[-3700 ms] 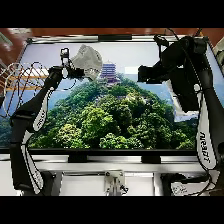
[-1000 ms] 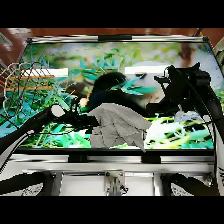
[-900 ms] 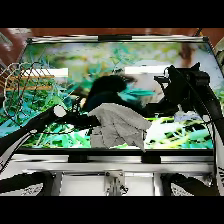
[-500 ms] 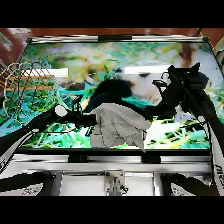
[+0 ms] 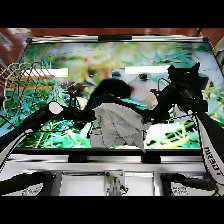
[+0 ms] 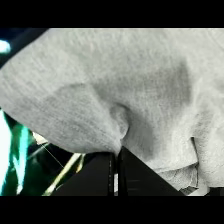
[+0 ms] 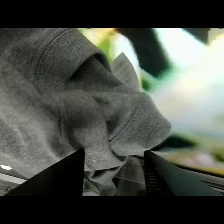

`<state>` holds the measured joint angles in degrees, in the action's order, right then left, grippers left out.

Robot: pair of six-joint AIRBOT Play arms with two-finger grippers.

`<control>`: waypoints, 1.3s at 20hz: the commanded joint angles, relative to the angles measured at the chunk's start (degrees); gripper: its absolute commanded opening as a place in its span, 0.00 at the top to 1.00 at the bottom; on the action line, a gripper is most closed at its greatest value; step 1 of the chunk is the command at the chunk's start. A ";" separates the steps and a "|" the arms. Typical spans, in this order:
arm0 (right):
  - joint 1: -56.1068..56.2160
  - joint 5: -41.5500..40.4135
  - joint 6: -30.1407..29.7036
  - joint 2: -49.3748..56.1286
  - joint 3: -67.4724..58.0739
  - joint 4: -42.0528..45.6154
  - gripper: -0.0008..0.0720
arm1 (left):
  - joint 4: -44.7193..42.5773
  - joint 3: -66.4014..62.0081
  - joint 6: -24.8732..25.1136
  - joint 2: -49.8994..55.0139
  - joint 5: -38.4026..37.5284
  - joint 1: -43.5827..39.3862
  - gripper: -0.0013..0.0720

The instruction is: Fold the shirts.

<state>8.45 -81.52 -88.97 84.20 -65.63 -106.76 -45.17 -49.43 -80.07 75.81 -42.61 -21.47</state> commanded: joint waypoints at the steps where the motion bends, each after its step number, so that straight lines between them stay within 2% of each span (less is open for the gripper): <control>1: -0.13 0.37 0.17 2.91 0.04 -6.43 0.52 | -0.07 -0.76 2.91 -1.51 -0.07 0.04 0.93; 2: -0.13 0.39 0.17 2.86 0.04 -8.31 0.77 | -0.07 -1.42 3.26 -1.95 -0.04 0.13 0.93; 3: -0.13 0.35 -0.17 2.69 0.04 -9.53 0.88 | -0.09 -2.45 3.96 -2.45 -0.09 0.24 0.93; 7: -0.17 2.01 -4.98 -1.77 -0.94 -10.03 0.89 | -0.98 -9.18 4.66 -3.87 -2.62 2.01 0.93; 10: -0.17 5.79 -7.69 -8.48 -5.16 -9.20 0.90 | -4.90 -16.55 4.68 -4.72 -6.43 2.62 0.93; 13: -0.13 9.44 -15.52 -15.06 -14.10 -9.22 0.89 | -8.26 -27.17 10.82 -7.61 -8.63 2.69 0.93; 15: -0.13 16.65 -17.92 -19.96 -22.29 -9.20 0.89 | -8.46 -37.35 12.57 -10.12 -8.63 3.54 0.93; 19: -0.13 36.63 -18.03 -27.76 -37.57 -11.04 0.90 | -8.00 -62.01 11.61 -14.03 -8.11 4.57 0.93; 21: -0.13 42.56 -18.16 -30.10 -43.06 -12.48 0.90 | -5.77 -71.47 11.45 -15.69 -7.17 4.52 0.93; 24: -0.13 42.69 -18.25 -31.85 -47.84 -12.92 0.89 | -5.40 -72.39 11.43 -21.07 -5.51 4.55 0.93; 26: -0.13 36.70 -18.14 -32.06 -47.84 -12.70 0.89 | -5.40 -67.93 9.94 -24.48 -6.60 4.55 0.93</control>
<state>8.29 -43.07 -106.96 53.56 -110.45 -119.13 -50.96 -117.58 -68.73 55.59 -49.10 -16.99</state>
